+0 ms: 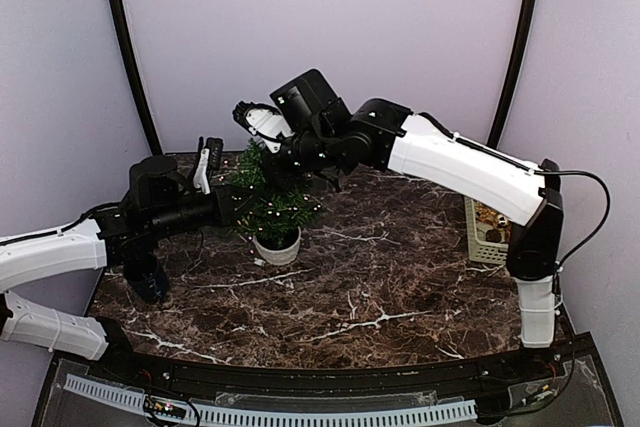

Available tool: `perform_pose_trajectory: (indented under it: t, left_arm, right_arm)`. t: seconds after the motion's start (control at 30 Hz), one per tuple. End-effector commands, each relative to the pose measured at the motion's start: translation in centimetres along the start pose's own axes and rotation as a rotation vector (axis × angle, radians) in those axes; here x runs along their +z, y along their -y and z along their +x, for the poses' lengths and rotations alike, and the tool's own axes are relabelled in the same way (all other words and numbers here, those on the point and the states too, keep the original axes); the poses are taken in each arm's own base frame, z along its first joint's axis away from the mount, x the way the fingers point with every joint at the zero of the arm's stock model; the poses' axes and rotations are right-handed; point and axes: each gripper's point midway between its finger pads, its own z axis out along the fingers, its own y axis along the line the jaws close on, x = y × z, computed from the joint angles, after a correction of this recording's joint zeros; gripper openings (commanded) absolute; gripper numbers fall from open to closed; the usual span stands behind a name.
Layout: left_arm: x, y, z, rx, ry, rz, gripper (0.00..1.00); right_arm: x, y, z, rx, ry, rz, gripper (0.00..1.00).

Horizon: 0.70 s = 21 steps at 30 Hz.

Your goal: Decorate the small christmas tree

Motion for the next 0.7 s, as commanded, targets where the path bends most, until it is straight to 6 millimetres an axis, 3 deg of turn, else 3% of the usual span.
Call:
perform_pose_trajectory:
  t: [0.0, 0.67]
  left_arm:
    - [0.2, 0.3, -0.7, -0.004, -0.004, 0.001, 0.00]
    - [0.9, -0.5, 0.7, -0.037, -0.050, 0.009, 0.00]
  right_arm:
    - [-0.6, 2.0, -2.4, 0.011, 0.076, 0.065, 0.00]
    - [1.7, 0.7, 0.0, 0.063, 0.016, -0.024, 0.00]
